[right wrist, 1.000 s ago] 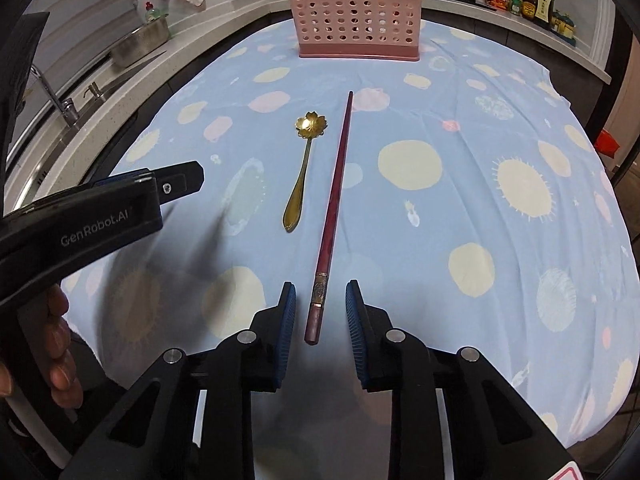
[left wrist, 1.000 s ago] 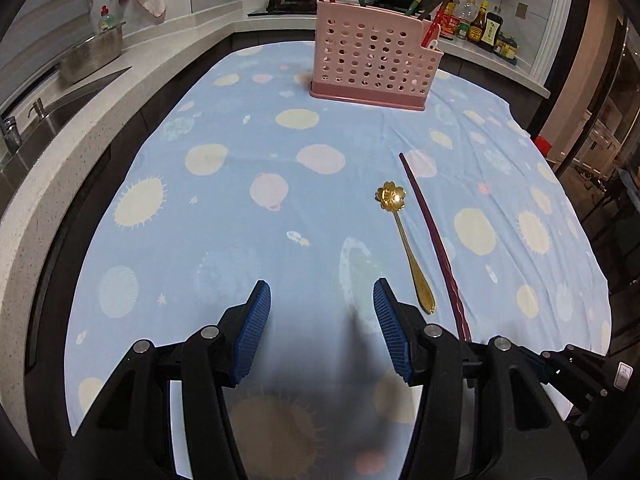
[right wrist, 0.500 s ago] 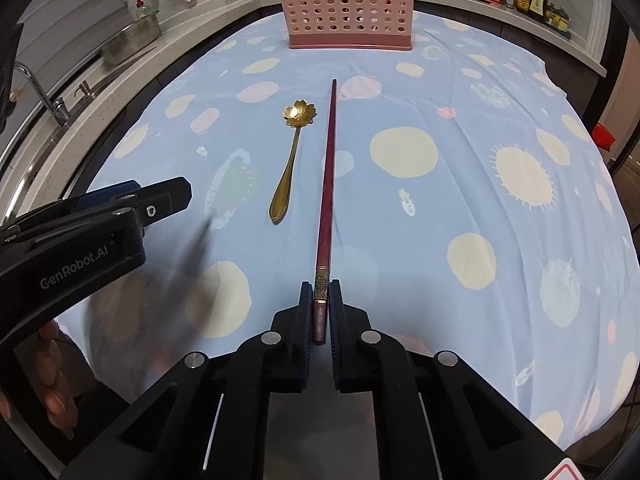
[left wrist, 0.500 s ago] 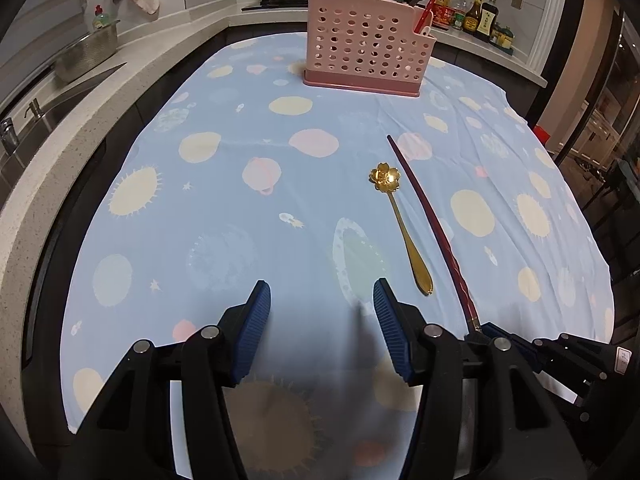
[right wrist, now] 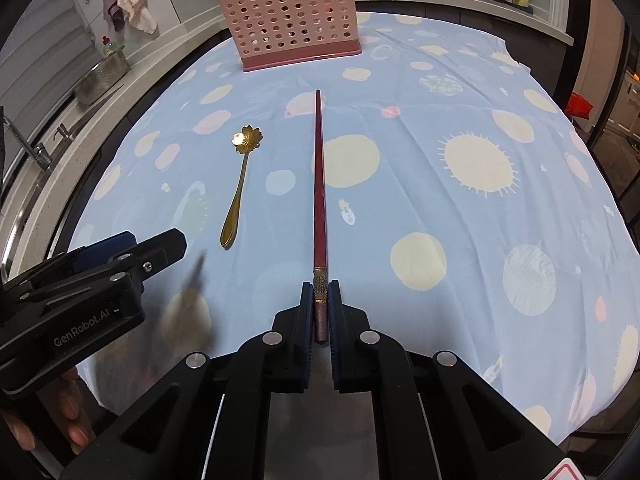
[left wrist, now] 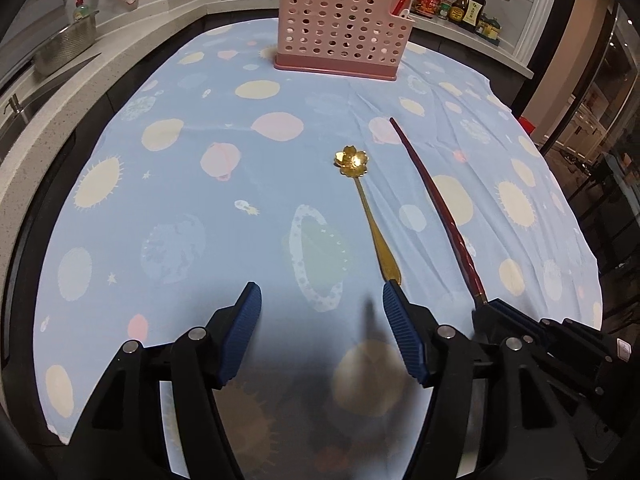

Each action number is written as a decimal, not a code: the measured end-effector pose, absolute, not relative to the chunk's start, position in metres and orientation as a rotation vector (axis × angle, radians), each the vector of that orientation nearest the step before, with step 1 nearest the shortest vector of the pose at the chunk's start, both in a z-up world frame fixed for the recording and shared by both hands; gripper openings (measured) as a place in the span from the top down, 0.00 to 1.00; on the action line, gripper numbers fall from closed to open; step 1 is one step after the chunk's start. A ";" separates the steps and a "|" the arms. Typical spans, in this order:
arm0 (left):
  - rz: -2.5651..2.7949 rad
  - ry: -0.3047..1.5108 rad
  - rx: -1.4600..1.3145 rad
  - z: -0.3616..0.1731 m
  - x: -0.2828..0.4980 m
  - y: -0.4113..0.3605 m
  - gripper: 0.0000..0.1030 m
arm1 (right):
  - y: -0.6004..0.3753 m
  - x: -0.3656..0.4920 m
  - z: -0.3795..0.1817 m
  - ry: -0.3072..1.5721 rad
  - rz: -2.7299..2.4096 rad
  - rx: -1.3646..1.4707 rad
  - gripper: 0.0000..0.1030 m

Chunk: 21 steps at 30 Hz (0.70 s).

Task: Organize utensils
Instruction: 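Grasp the last dark red chopstick with the right tool while the left tool grasps the gold spoon, then lift the gold spoon with the left tool while the right tool carries the chopstick to the holder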

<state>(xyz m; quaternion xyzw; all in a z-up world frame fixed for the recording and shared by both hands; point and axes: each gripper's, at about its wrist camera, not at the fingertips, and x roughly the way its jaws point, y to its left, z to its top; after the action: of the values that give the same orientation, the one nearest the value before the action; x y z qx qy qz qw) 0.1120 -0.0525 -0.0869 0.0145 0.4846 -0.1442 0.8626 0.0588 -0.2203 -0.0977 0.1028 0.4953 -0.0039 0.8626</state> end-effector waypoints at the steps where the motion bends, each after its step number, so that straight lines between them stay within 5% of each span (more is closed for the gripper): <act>1: -0.314 1.024 0.025 -0.089 0.114 -0.056 0.42 | -0.221 0.059 -0.098 1.038 -0.009 0.218 0.93; 11: -0.350 1.034 0.060 -0.102 0.128 -0.083 0.48 | -0.225 0.061 -0.101 1.042 -0.013 0.240 0.93; 14: -0.348 1.025 0.083 -0.101 0.126 -0.085 0.60 | -0.225 0.061 -0.102 1.044 -0.010 0.242 0.93; 18: -0.363 1.023 0.088 -0.102 0.126 -0.084 0.89 | -0.225 0.062 -0.103 1.046 -0.007 0.242 0.93; 21: -0.378 1.027 0.072 -0.101 0.125 -0.081 0.90 | -0.224 0.061 -0.102 1.044 -0.004 0.241 0.93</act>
<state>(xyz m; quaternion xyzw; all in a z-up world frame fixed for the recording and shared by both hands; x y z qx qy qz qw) 0.1248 -0.0808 -0.1012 0.0341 0.4880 -0.1798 0.8535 0.0609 -0.2242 -0.1016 0.1150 0.4973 -0.0021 0.8599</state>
